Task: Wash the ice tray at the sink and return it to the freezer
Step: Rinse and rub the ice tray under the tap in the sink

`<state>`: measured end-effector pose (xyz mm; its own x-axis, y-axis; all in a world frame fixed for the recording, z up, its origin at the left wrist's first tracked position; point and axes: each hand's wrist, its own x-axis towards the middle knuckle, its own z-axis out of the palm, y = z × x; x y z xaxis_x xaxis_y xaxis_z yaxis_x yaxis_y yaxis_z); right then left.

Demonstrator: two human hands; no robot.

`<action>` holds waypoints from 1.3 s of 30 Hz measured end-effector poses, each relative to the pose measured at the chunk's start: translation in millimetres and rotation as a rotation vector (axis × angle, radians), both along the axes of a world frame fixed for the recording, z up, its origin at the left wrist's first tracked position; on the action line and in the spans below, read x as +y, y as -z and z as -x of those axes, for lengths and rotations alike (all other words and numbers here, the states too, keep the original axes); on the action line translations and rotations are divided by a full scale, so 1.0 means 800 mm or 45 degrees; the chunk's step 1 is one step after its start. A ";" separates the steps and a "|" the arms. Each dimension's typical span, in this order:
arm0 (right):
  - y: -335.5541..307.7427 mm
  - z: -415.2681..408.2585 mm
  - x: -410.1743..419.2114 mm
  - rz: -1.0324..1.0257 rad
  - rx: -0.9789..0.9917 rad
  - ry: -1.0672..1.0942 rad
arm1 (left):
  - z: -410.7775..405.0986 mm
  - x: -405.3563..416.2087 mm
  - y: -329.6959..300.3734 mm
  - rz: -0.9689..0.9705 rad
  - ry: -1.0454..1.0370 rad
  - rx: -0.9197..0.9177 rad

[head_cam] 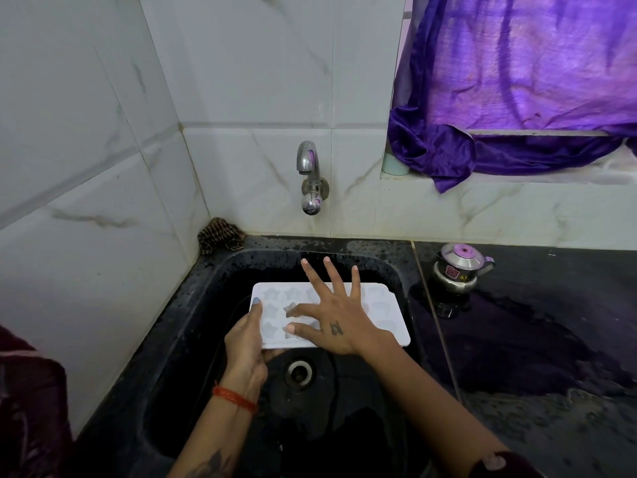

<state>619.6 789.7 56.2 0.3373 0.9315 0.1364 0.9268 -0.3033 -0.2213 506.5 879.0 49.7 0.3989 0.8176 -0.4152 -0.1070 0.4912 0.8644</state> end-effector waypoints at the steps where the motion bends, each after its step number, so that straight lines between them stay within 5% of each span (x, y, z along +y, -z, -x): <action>1: 0.000 0.000 0.000 0.005 0.044 0.006 | 0.000 0.000 0.000 0.005 -0.001 0.000; 9: -0.003 -0.004 -0.002 0.073 0.125 0.035 | 0.000 -0.003 0.002 0.004 0.001 -0.007; 17: -0.002 0.003 -0.004 -0.086 -0.210 -0.003 | -0.001 -0.004 0.008 -0.007 0.030 0.010; 27: 0.005 0.009 0.001 -0.187 -0.008 0.012 | 0.001 -0.001 0.004 -0.019 -0.003 0.008; 39: 0.008 0.030 0.023 -0.165 -0.102 -0.054 | -0.001 -0.003 0.005 -0.023 0.015 0.008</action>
<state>595.8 808.1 49.9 0.2812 0.9175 0.2813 0.9545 -0.2369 -0.1813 507.0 876.9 45.3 0.4063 0.8201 -0.4029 -0.0960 0.4768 0.8737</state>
